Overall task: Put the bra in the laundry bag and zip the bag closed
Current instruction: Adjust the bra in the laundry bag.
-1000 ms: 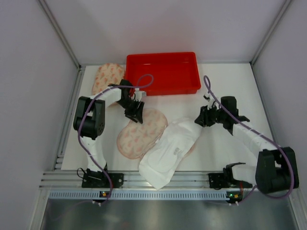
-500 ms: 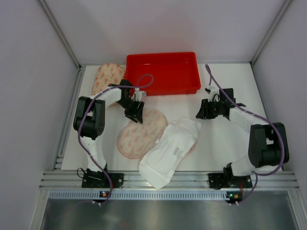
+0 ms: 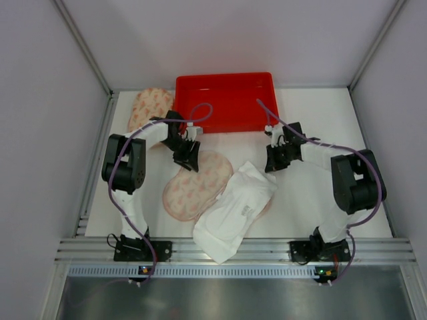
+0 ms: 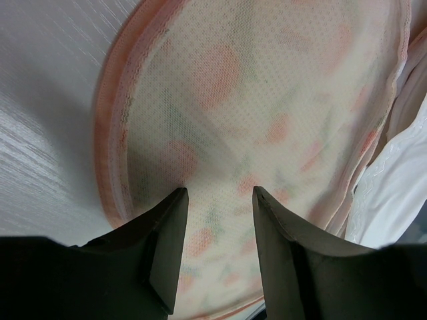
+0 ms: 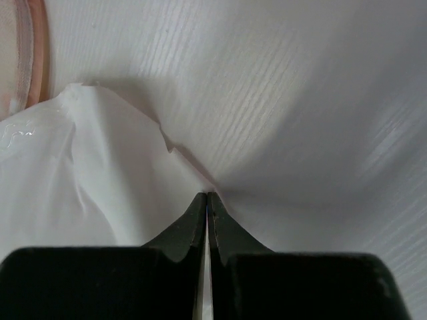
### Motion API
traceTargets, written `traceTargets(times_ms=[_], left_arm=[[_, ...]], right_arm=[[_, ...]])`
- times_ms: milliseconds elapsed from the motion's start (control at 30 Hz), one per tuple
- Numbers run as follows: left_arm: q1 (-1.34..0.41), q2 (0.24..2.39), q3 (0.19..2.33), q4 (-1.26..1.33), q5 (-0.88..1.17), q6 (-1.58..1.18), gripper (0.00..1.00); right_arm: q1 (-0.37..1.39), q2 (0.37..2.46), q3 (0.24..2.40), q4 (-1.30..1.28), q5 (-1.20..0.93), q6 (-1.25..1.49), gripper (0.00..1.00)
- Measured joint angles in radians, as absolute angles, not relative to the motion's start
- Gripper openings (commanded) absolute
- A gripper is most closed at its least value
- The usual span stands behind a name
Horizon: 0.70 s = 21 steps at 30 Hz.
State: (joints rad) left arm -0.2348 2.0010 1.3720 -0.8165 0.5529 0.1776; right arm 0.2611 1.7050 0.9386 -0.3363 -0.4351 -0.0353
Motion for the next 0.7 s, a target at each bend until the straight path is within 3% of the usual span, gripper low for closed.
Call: traceTargets(times_ms=[167, 367, 700], left_arm=[[-0.231, 2.001, 1.369, -0.814, 0.559, 0.178, 0.5], [-0.229, 2.001, 1.366, -0.81, 0.565, 0.178, 0.5], [-0.228, 1.994, 1.357, -0.804, 0.566, 0.178, 0.5]], right_arm=[[0.262, 1.66, 0.939, -0.365, -0.438, -0.038, 0.0], [0.28, 1.446, 0.956, -0.362, -0.441, -0.039, 0.0], [0.525, 1.362, 0.916, -0.382, -0.487, -0.083, 0.0]])
